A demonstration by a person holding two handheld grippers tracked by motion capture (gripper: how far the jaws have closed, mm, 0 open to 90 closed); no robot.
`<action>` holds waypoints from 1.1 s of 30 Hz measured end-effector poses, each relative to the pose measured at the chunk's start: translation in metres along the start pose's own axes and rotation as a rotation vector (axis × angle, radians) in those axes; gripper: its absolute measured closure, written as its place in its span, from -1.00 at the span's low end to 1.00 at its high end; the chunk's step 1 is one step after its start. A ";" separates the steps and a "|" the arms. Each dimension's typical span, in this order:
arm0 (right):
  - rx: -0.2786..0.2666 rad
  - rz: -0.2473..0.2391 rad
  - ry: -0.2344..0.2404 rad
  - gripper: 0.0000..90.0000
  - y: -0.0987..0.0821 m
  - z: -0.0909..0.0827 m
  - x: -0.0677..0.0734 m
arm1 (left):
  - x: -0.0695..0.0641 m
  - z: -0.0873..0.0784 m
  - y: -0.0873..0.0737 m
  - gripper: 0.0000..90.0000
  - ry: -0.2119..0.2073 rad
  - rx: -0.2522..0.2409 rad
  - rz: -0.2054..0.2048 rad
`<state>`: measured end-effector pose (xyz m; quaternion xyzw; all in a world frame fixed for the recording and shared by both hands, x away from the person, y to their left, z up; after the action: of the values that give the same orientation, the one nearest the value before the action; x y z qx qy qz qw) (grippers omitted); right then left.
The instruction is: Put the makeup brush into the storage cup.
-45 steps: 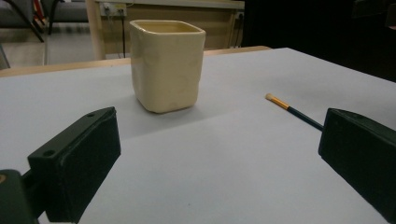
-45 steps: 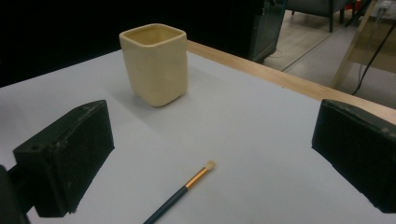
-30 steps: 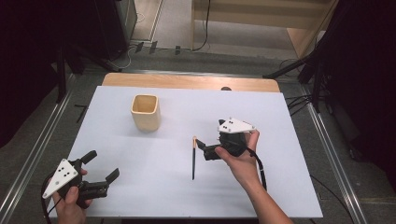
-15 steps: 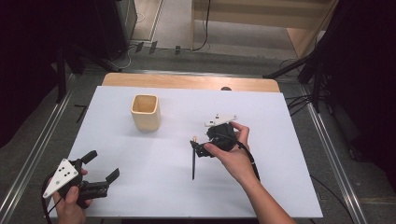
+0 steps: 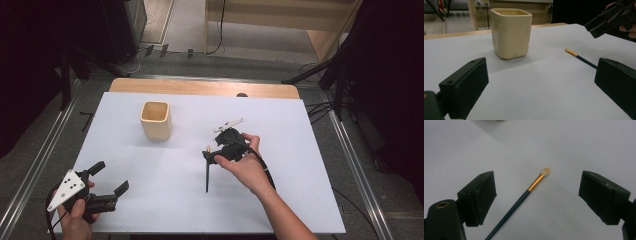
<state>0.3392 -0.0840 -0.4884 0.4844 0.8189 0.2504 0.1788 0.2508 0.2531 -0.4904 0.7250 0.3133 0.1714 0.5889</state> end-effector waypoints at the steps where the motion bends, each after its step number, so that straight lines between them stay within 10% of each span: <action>1: 0.012 0.001 -0.003 -0.64 0.000 0.002 0.000 | 0.000 0.000 0.000 -1.00 0.000 0.001 0.000; 11: 0.089 -0.011 -0.006 0.00 -0.001 0.011 0.006 | 0.001 0.000 0.000 -1.00 -0.001 0.002 -0.001; 33: 0.333 0.073 0.013 0.57 -0.006 0.031 0.018 | 0.000 0.001 0.000 -1.00 -0.009 0.001 -0.006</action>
<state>0.3433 -0.0627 -0.5182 0.5351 0.8321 0.1209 0.0815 0.2511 0.2528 -0.4910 0.7253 0.3127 0.1663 0.5904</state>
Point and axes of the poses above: each handheld gripper's, and its own axes: z roughly forward along the jaws, y roughly out of its top, x roughly to its left, the point moved 6 cm from there along z, roughly forward along the jaws, and after that the axes turned 10 degrees about -y, right-handed, at the moved point
